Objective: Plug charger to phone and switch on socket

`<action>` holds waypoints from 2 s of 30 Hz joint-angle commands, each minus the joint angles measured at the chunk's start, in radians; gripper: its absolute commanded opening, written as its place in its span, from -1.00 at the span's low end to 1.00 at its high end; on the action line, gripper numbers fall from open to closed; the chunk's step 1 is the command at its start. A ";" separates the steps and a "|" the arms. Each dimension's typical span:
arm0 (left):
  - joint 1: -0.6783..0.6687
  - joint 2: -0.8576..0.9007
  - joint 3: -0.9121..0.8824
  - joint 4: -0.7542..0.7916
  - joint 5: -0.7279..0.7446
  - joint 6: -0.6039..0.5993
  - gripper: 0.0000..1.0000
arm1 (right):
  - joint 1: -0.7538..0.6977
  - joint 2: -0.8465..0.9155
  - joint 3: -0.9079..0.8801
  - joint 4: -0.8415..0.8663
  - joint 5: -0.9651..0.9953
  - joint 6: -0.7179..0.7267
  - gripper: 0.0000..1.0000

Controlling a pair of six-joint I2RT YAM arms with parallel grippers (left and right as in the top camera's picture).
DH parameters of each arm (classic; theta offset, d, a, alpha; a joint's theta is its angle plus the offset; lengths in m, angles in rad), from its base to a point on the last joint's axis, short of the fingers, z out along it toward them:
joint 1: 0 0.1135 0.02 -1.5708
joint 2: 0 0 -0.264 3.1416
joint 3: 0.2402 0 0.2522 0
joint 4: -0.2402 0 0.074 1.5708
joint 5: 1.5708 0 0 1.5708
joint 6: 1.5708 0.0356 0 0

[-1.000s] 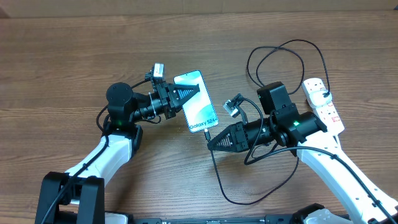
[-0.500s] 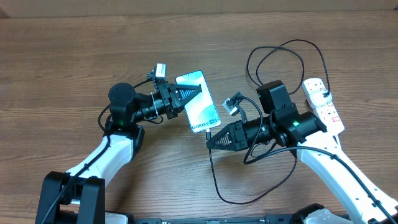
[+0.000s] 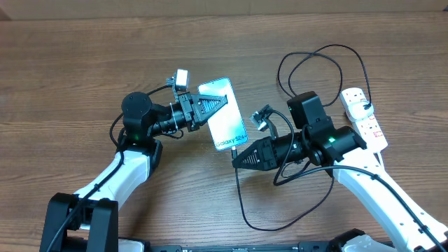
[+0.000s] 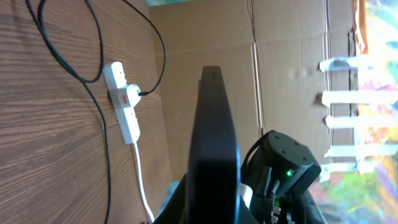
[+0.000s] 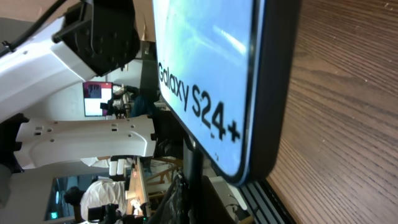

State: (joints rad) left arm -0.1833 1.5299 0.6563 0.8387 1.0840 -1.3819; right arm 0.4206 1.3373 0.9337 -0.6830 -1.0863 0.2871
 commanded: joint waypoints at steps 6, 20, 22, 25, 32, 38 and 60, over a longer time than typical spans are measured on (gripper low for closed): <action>-0.014 -0.003 0.016 0.007 0.177 0.075 -0.91 | -0.010 -0.001 0.002 0.039 0.103 -0.007 -0.92; -0.014 -0.003 0.016 0.007 0.230 0.101 -0.92 | -0.010 -0.001 0.003 0.090 0.143 -0.007 -0.92; -0.014 -0.003 0.016 0.007 0.233 0.108 -0.92 | -0.010 -0.001 0.003 0.086 0.143 -0.010 -0.92; -0.012 -0.003 0.016 0.007 0.233 0.127 -0.92 | -0.010 -0.001 0.003 0.056 0.143 -0.038 -0.93; 0.082 -0.003 0.016 0.007 0.241 0.172 -0.92 | -0.011 -0.001 0.003 -0.008 0.177 -0.083 -0.93; 0.237 -0.003 0.016 -0.004 0.266 0.173 -0.92 | -0.012 -0.001 0.003 -0.136 0.626 -0.016 -0.92; 0.355 -0.002 0.016 -0.004 0.322 0.145 -0.92 | 0.183 0.362 0.012 0.212 0.930 0.220 1.00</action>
State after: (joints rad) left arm 0.1192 1.5299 0.6662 0.8299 1.3548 -1.2240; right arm 0.5835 1.6817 0.9268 -0.4980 -0.1787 0.4522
